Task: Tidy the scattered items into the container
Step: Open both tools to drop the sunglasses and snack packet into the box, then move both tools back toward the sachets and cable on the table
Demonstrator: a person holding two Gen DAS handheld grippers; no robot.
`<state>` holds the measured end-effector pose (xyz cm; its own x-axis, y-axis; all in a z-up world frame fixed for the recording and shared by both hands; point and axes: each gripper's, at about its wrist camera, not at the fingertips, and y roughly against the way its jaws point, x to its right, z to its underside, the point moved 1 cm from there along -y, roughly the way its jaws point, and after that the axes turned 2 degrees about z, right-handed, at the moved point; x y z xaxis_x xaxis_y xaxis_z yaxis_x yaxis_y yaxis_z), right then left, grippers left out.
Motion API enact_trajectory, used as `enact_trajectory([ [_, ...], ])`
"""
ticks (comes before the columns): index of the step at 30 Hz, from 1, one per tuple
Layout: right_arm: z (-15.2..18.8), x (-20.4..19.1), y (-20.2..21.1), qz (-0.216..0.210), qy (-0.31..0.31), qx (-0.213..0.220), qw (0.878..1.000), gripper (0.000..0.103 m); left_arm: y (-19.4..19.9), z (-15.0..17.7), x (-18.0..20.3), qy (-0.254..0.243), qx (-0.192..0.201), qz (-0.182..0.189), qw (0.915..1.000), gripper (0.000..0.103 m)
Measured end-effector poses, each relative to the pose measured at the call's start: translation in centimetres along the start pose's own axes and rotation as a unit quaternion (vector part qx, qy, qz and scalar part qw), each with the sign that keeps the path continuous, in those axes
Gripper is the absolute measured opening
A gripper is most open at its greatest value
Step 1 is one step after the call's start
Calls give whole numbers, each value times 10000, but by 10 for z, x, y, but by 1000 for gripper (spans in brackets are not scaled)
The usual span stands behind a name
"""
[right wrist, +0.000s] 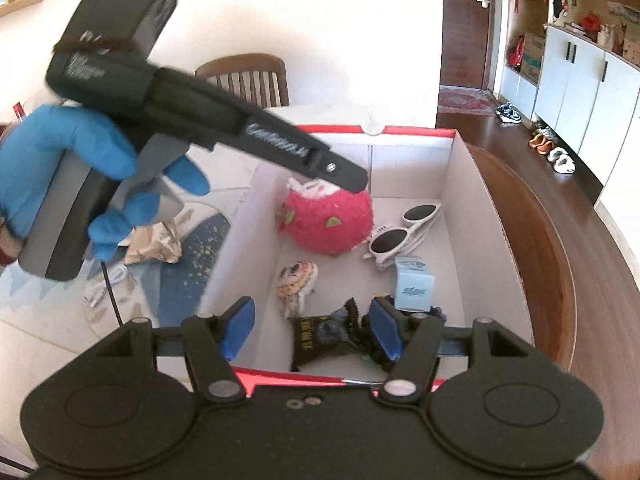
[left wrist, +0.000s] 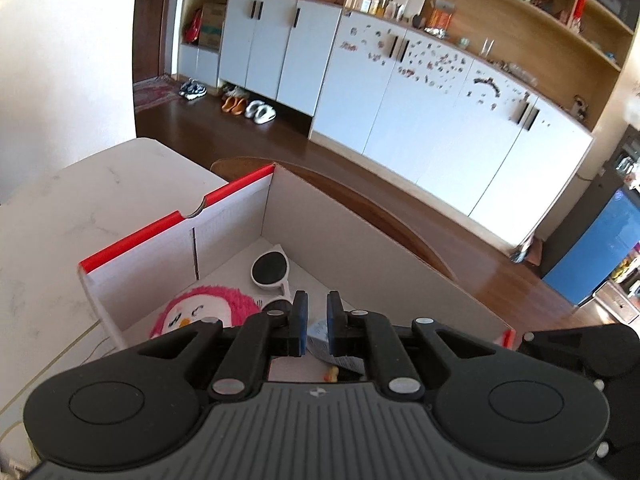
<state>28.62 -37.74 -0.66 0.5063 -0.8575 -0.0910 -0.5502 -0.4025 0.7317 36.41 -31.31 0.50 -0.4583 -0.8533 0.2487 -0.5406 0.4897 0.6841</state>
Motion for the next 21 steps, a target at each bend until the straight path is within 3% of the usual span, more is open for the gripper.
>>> enact_trajectory([
  [9, 3, -61, 16, -124, 64, 237, 9996, 103, 67, 40, -12, 104, 257, 264, 9993, 10],
  [15, 10, -113, 8, -283, 281, 256, 9989, 103, 126, 79, -53, 174, 337, -93, 9992, 28],
  [20, 14, -153, -9, -415, 392, 151, 9983, 103, 172, 113, -102, 533, 404, -496, 9965, 33],
  [21, 15, -160, -13, -433, 419, 128, 9981, 103, 181, 121, -112, 587, 410, -586, 9957, 43],
])
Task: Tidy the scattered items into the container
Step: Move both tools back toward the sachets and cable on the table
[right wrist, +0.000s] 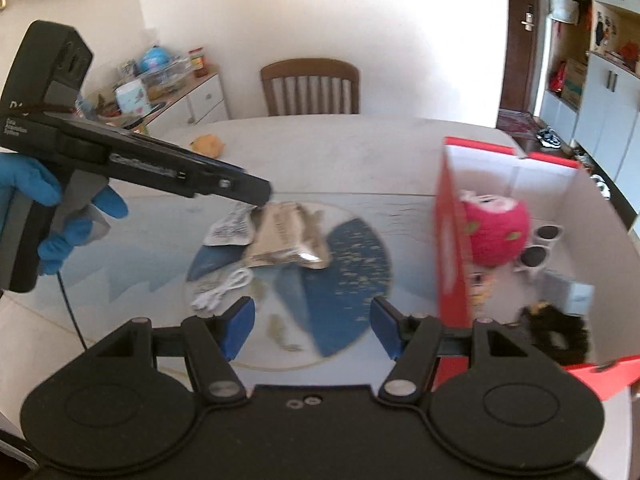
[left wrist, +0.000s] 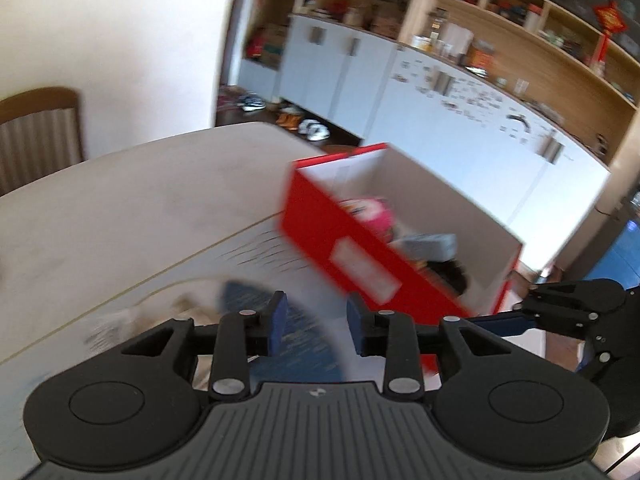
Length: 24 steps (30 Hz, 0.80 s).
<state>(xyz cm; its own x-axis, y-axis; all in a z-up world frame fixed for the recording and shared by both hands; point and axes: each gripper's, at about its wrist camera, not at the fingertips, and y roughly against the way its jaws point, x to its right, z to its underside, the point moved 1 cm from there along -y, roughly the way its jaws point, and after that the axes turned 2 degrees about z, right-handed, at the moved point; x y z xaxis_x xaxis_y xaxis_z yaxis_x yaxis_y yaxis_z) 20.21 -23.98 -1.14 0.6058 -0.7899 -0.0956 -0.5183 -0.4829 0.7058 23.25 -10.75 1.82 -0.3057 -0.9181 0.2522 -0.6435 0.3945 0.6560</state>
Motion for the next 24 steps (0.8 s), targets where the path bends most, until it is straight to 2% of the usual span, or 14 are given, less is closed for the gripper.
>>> enact_trajectory([
  [2, 0, -13, -10, -49, 21, -49, 10000, 103, 15, 12, -21, 74, 34, -201, 9998, 59],
  [7, -3, -46, -34, -166, 98, -133, 9997, 103, 40, 37, -60, 154, 58, -597, 9981, 60],
  [12, -8, -82, -63, -131, 306, -240, 9992, 103, 45, 55, -85, 5, 84, -845, 9964, 65],
  [19, -8, -101, -102, 105, 320, -463, 9984, 103, 15, 64, -108, -67, -83, -982, 9951, 65],
  [24, -11, -95, -119, 224, 34, -594, 9980, 103, -14, 58, -124, 224, -154, -1107, 9935, 65],
])
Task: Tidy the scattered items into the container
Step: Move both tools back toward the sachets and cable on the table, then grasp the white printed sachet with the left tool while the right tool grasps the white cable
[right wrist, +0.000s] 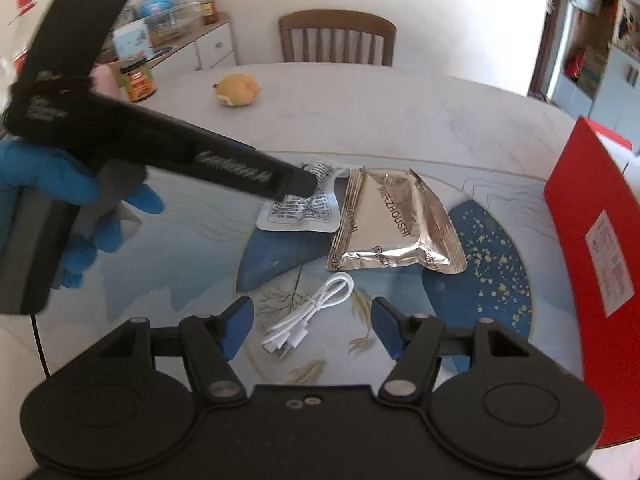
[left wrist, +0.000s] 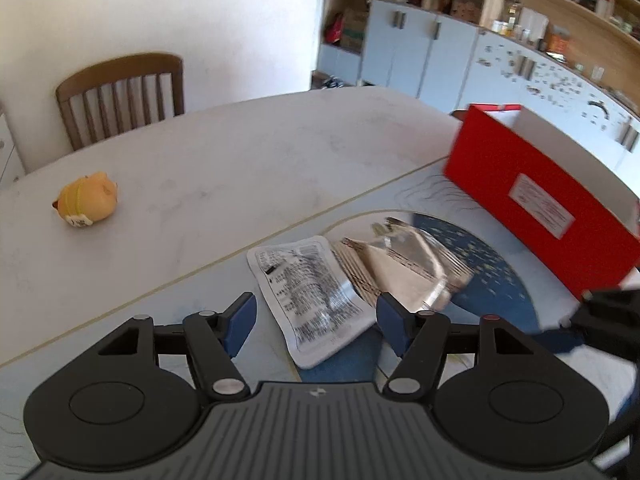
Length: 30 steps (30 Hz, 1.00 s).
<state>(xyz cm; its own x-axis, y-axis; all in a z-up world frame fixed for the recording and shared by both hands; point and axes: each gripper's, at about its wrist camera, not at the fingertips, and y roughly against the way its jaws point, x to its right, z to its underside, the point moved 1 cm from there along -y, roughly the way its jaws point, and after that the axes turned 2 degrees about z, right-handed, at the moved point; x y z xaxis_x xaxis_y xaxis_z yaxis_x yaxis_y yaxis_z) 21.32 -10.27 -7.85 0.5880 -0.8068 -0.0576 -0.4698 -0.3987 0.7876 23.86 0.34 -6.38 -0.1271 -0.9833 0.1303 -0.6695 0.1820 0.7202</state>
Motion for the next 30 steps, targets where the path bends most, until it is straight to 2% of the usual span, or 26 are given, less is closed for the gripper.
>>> enact_trajectory([
  [9, -3, 1, -24, -32, -331, -208, 9992, 103, -46, -13, -9, 619, -324, -229, 9973, 76],
  [14, -2, 4, -34, -177, -639, -319, 9973, 103, -58, -12, -10, 658, -466, -280, 9963, 78],
  [18, -3, 2, -35, -55, -533, -254, 9982, 103, -60, -12, -10, 616, -416, -403, 9964, 78],
  [22, 0, -2, -33, 38, -281, -223, 9993, 103, -62, -11, -4, 369, -434, -522, 9970, 78],
  [26, 0, 0, -31, 5, -330, -224, 9992, 103, -60, -10, -5, 321, -394, -498, 9975, 77],
  [28, 0, 3, -30, -25, -405, -217, 9989, 103, -58, -9, -7, 343, -353, -536, 9973, 65],
  [30, 1, 6, -28, -32, -457, -182, 9988, 103, -56, -9, -11, 415, -312, -489, 9975, 64],
])
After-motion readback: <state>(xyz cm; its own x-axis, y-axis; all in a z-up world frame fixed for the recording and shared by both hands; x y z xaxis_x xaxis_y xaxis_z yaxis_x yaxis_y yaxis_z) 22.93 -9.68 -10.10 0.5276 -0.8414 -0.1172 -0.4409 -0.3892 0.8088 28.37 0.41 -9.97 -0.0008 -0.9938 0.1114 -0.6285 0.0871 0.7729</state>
